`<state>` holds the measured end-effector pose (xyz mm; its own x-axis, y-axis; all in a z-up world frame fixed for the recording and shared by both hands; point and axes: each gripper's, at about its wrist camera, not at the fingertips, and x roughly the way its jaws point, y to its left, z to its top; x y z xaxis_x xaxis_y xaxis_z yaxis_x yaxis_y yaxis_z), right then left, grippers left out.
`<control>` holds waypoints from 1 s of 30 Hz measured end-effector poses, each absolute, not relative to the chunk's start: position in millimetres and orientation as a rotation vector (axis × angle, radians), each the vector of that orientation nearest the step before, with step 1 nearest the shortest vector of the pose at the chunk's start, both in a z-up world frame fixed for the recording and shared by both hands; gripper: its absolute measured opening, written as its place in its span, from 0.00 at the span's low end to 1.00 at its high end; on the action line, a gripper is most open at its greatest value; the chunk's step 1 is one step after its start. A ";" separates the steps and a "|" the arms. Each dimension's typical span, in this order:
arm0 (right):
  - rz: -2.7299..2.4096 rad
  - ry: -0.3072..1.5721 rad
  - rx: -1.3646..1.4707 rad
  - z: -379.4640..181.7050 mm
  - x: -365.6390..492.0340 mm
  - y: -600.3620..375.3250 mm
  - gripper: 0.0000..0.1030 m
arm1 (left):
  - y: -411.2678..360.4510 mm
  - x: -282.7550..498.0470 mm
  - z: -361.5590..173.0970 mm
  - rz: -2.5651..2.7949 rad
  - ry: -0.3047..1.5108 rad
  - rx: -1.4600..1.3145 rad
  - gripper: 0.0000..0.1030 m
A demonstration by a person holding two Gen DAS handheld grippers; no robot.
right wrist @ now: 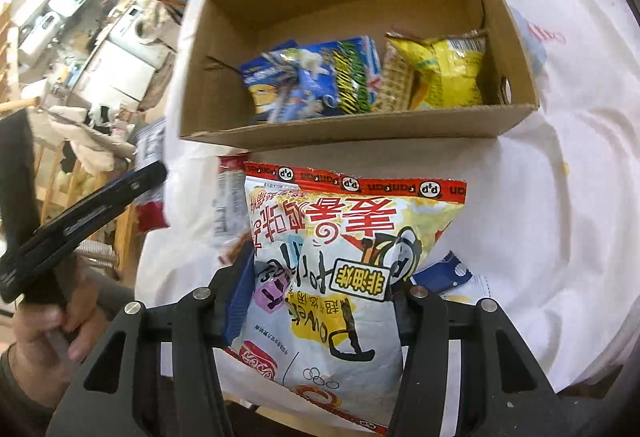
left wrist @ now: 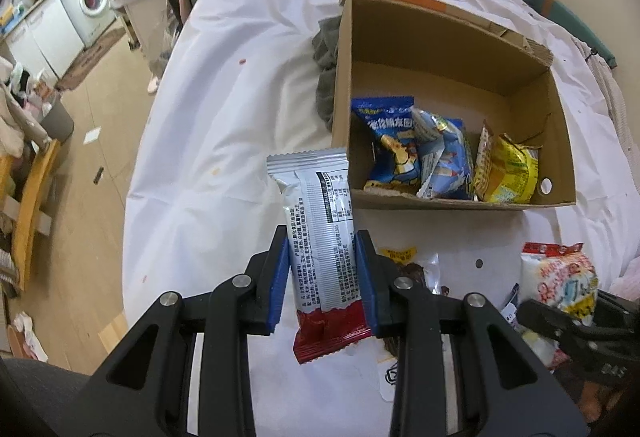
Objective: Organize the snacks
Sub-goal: 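Carry the bar and chip bag into the box and open both tools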
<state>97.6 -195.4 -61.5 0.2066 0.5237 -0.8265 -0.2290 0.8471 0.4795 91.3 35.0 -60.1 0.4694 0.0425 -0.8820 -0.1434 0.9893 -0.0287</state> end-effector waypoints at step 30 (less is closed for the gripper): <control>0.524 0.866 0.511 19.7 132.3 -256.8 0.53 | 8.7 122.1 14.7 0.027 0.938 -0.058 0.27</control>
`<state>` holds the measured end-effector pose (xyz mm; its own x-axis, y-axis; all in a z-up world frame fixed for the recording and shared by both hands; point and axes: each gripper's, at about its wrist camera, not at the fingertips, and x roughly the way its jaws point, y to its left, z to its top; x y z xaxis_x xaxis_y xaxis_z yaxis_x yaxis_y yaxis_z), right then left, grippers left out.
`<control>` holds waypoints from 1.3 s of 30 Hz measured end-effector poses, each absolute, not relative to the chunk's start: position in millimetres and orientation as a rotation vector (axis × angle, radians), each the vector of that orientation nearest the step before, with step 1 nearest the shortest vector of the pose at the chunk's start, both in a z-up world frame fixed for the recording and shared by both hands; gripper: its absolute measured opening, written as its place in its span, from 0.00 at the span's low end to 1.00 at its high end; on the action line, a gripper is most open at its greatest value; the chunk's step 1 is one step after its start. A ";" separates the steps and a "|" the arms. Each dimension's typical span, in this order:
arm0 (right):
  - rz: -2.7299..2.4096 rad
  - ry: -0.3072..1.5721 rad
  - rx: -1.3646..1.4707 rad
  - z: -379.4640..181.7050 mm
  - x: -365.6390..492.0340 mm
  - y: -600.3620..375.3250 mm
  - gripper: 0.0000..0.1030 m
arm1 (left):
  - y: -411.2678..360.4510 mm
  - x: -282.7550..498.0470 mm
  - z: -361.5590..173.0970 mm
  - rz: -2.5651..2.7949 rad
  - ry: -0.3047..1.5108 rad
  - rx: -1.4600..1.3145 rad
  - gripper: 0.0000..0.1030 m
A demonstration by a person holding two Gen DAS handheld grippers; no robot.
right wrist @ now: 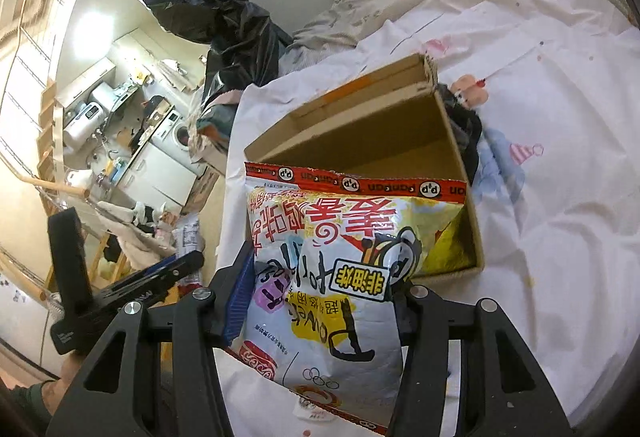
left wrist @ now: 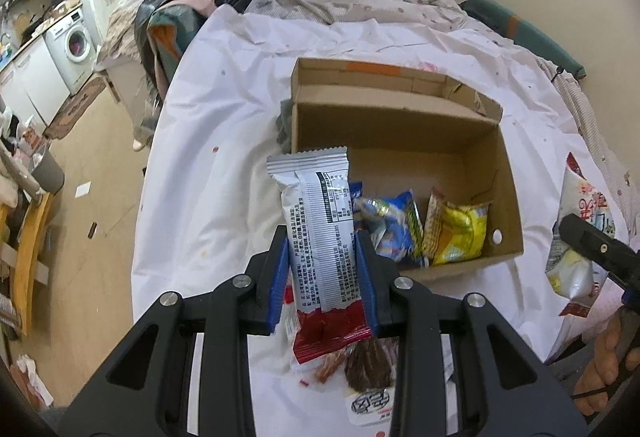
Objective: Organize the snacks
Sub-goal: 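Carry the bar and chip bag into the box and open both tools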
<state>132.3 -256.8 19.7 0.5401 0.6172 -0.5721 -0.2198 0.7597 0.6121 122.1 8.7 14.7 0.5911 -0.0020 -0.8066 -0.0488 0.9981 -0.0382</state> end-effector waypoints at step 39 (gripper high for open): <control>0.492 1.009 0.297 -40.7 234.4 -192.4 0.54 | -6.0 205.1 -48.2 -0.008 1.048 -0.046 0.27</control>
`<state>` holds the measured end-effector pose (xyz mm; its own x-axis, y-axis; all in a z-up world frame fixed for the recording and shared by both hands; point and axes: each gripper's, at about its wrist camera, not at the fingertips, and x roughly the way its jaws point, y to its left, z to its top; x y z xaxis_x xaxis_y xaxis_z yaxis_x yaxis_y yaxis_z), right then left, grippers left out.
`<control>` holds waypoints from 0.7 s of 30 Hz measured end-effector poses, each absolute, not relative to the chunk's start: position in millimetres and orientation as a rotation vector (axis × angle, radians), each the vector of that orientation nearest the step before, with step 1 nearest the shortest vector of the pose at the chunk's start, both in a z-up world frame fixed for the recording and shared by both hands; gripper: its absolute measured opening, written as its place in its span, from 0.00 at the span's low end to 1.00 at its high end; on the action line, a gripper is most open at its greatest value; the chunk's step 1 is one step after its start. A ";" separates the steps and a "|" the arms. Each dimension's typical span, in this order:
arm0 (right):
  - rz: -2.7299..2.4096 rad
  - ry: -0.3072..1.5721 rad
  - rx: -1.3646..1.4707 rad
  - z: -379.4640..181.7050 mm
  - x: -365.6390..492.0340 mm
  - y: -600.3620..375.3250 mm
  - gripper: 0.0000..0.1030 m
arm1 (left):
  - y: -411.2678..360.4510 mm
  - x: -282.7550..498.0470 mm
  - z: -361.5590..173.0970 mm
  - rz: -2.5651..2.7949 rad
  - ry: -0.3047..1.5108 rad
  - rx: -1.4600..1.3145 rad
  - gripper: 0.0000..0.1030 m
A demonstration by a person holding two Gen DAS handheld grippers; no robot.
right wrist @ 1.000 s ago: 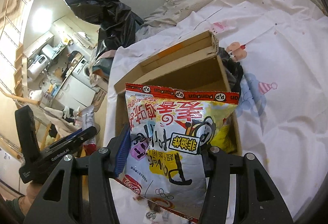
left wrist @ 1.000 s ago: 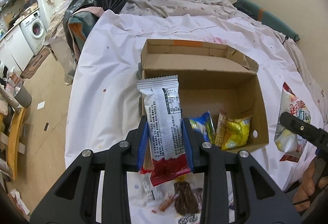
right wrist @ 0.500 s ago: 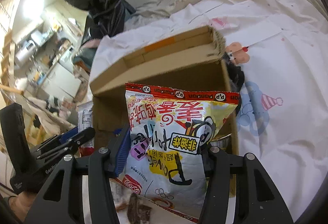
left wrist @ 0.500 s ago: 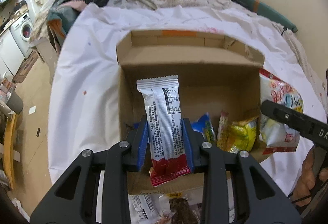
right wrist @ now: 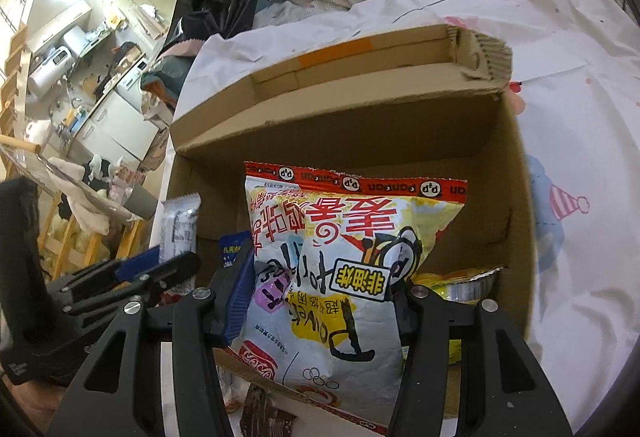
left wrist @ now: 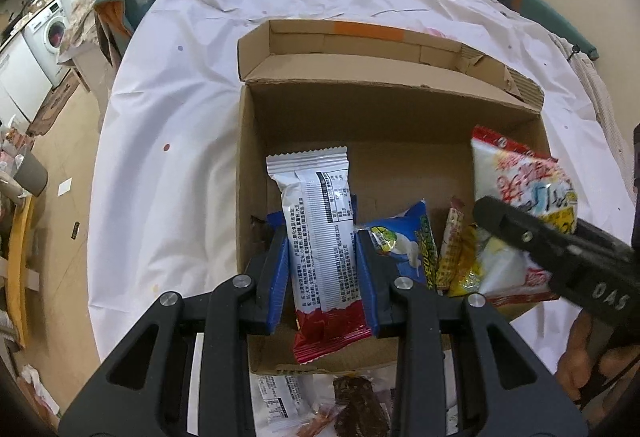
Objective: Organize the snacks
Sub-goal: 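Carry the bar and chip bag into the box and open both tools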
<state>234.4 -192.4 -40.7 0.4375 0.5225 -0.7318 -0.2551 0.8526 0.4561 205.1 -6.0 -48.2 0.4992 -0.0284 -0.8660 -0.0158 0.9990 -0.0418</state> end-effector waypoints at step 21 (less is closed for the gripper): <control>0.434 0.976 0.329 -39.5 234.0 -201.5 0.93 | -15.7 197.6 -28.3 -0.007 0.941 0.038 0.87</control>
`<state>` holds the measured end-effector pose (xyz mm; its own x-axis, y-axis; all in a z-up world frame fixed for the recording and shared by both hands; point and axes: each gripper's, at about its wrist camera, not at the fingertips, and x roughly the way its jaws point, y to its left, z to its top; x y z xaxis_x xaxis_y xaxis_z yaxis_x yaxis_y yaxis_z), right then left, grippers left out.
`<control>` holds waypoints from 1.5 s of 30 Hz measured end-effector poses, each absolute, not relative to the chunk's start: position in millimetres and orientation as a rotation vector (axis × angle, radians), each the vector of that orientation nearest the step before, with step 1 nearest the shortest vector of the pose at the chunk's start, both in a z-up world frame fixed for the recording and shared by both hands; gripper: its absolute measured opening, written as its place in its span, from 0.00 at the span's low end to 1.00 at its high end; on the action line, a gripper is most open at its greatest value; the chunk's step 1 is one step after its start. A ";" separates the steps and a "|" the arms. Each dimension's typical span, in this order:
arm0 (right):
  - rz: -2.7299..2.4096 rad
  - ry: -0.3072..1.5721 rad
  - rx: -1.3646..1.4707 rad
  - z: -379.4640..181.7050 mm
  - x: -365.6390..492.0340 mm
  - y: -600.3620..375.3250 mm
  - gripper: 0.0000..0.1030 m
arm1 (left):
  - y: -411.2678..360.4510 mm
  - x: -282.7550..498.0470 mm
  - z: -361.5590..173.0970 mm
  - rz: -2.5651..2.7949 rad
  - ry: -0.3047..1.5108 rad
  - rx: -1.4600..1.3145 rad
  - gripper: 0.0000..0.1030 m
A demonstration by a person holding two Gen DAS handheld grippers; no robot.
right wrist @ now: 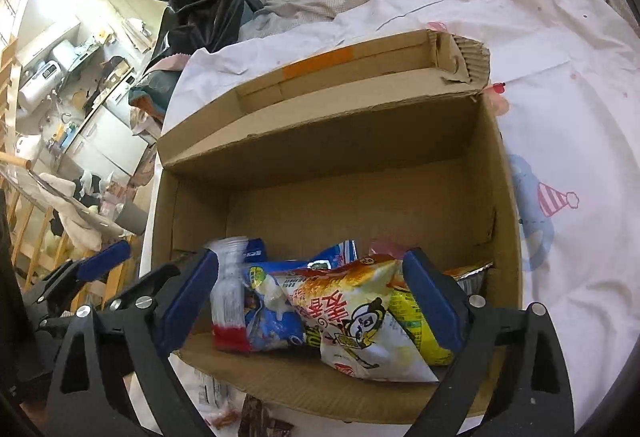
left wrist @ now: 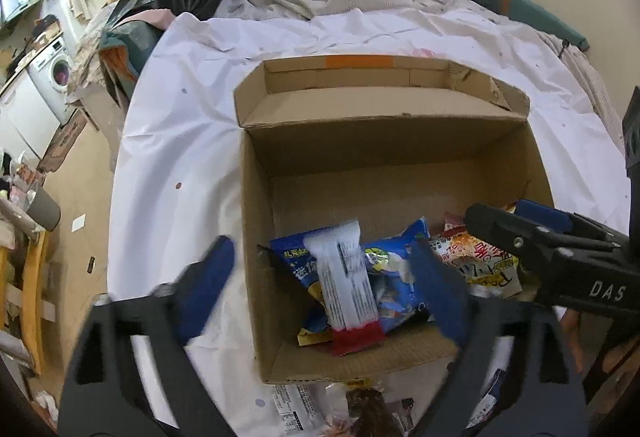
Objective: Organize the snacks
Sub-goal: 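Carry the bar and chip bag into the box and open both tools, then withdraw both tools from the box over the remaining snacks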
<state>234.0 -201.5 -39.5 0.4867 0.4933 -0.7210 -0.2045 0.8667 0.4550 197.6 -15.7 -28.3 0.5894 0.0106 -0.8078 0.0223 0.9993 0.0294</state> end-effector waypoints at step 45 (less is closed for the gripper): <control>0.393 0.914 0.391 -0.1 138.2 -239.9 0.93 | 33.2 110.5 -15.3 0.045 0.920 -0.152 0.88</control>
<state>138.2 -239.9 -0.1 0.5503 0.4847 -0.6799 -0.1599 0.8604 0.4839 110.5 33.2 -15.3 0.6061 -0.0263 -0.7950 -0.1032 0.9884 -0.1114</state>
